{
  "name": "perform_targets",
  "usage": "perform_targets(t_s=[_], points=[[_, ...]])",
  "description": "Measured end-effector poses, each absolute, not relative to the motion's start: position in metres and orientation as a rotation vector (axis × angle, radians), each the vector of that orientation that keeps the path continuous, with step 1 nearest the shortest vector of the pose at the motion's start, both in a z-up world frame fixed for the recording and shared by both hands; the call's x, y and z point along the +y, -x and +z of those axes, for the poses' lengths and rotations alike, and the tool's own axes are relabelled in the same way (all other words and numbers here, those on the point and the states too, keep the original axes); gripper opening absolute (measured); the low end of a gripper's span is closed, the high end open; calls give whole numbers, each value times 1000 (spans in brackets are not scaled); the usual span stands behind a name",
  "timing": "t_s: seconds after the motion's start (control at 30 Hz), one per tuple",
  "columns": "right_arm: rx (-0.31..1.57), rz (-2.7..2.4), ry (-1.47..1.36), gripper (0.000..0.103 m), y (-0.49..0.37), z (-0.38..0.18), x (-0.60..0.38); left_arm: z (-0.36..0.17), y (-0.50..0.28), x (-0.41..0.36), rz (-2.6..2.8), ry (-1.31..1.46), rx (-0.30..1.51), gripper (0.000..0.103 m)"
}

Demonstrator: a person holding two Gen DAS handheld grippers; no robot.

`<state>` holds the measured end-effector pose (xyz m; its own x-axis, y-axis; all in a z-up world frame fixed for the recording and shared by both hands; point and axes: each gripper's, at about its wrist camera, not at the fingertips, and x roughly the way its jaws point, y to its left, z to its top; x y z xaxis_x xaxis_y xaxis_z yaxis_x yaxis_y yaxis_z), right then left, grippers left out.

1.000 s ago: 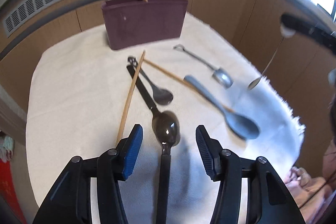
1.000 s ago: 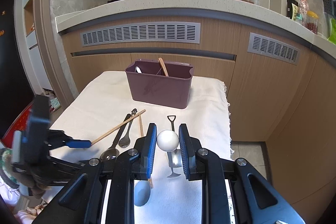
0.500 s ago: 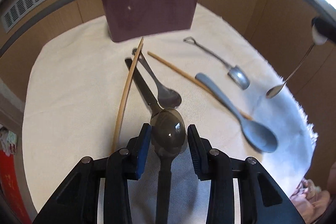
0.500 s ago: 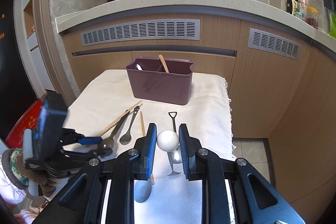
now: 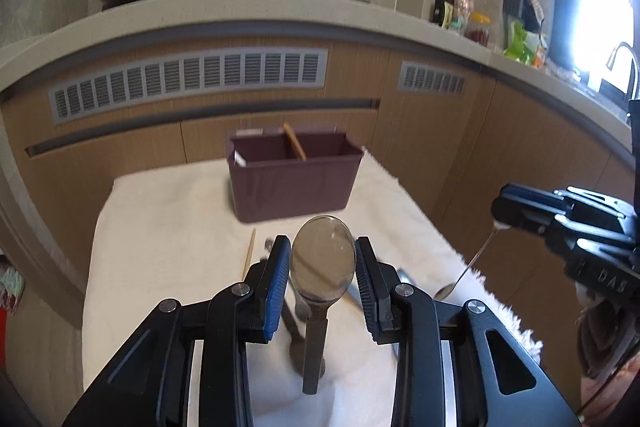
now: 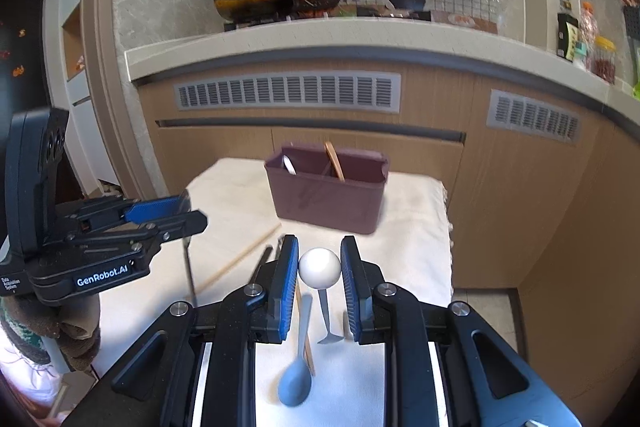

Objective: Organize utensils
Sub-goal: 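Carry both held spoons to the maroon caddy and lower them inside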

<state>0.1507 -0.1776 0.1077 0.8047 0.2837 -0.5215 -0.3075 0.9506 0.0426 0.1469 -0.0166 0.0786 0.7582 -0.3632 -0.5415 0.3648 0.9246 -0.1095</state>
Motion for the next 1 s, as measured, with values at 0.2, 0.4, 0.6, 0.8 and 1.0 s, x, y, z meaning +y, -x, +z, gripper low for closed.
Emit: perform_targets(t_s=[0.2,0.4,0.6,0.8,1.0], points=[[433,335,46,20,-180,176,-177,150,-171,-19,-422,5,433,34],[303,350,46,20,-221,244,-173,221,-208,-12,-398,52,249,34],[346,305,62,20,-283,242,-161,232,-268,-14,-369,72,201,34],[461,273,65,20,-343,193,-154,193,-322,-20,-344,76,257,34],[623,272,49,20,-392,128,-148,135,-371,-17,-346,115,363,34]])
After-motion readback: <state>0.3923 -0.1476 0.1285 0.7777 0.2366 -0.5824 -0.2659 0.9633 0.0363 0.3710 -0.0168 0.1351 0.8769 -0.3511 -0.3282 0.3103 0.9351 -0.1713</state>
